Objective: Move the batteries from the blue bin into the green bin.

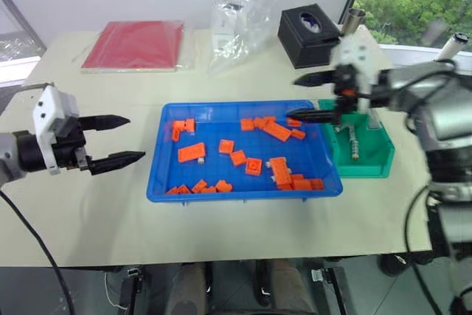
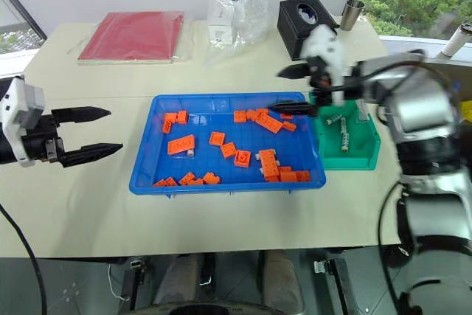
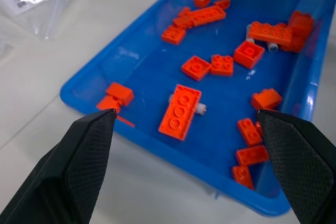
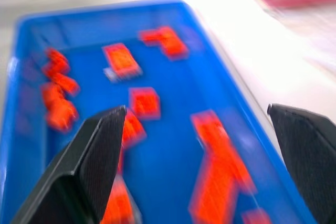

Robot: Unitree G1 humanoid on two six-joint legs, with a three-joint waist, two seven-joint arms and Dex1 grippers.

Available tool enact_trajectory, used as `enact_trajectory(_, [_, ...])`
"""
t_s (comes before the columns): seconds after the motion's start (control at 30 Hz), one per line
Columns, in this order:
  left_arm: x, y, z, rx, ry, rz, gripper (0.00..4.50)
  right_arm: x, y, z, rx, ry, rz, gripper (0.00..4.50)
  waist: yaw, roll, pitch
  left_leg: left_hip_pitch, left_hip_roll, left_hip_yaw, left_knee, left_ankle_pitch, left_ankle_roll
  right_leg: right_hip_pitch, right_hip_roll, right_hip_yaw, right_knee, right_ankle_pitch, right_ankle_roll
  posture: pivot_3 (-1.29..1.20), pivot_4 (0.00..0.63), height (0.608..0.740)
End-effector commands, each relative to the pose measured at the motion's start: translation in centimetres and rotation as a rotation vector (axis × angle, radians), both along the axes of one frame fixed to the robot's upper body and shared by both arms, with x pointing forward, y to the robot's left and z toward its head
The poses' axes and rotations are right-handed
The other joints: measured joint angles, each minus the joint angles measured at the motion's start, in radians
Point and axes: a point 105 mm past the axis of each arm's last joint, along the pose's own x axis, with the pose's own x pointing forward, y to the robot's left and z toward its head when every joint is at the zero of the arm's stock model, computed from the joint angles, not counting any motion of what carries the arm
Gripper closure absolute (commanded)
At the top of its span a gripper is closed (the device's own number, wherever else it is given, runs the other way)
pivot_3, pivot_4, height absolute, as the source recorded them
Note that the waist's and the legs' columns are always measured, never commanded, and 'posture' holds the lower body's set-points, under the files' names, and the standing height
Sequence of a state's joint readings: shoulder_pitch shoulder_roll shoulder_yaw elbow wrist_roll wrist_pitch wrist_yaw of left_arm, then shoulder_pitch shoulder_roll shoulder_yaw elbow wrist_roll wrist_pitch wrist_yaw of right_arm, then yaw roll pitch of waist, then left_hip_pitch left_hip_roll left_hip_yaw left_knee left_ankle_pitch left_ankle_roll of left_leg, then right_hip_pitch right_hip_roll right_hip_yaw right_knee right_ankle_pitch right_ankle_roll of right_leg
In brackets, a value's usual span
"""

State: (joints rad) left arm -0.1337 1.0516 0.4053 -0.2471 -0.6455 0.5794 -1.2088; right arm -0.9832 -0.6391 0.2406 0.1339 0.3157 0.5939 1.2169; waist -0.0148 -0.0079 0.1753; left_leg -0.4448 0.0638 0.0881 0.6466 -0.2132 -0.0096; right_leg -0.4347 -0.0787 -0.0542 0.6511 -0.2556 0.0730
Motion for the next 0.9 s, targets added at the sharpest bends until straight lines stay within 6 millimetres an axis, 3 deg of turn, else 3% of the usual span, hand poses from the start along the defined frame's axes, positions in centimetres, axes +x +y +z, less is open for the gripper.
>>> enact_trajectory(0.03, [-0.6,-0.2,0.4,0.047,-0.022,-0.037,0.00,0.0,4.5,-0.6,-0.031,-0.018,0.078,0.06,0.005,0.000,0.000,0.000,0.000,0.000,0.001,0.000,0.000,0.000,0.000,0.000,0.000,0.000,0.000,0.00,0.150,0.736])
enact_trajectory(0.13, [-0.6,0.1,0.2,0.051,-0.025,-0.016,0.00,0.0,9.6,-3.6,-0.084,0.016,0.134,0.06,-0.002,-0.001,-0.001,0.000,0.000,0.000,0.002,0.000,0.000,0.001,-0.001,0.000,0.000,0.000,0.000,0.00,0.150,0.736])
enact_trajectory(0.3, [-1.1,-0.1,0.1,0.040,-0.036,0.005,0.00,0.4,12.8,-6.5,-0.112,0.054,0.150,0.06,0.005,-0.002,-0.001,-0.001,-0.001,-0.001,0.001,0.000,0.000,0.000,-0.001,0.000,0.001,0.001,0.000,0.00,0.150,0.736])
enact_trajectory(0.53, [-1.8,0.1,-0.1,0.034,-0.046,0.050,0.00,1.2,14.1,-9.5,-0.157,0.090,0.125,0.06,-0.006,-0.003,-0.002,0.001,-0.001,0.000,0.001,0.000,-0.001,0.001,-0.001,-0.001,0.001,0.001,0.000,0.00,0.150,0.736])
enact_trajectory(0.9, [-2.3,-0.2,-0.2,0.032,-0.048,0.060,0.00,2.0,13.7,-11.0,-0.182,0.118,0.111,0.06,-0.005,-0.003,-0.001,0.001,0.000,-0.001,0.000,0.001,-0.001,0.001,-0.001,-0.001,0.001,0.001,0.000,0.00,0.150,0.736])
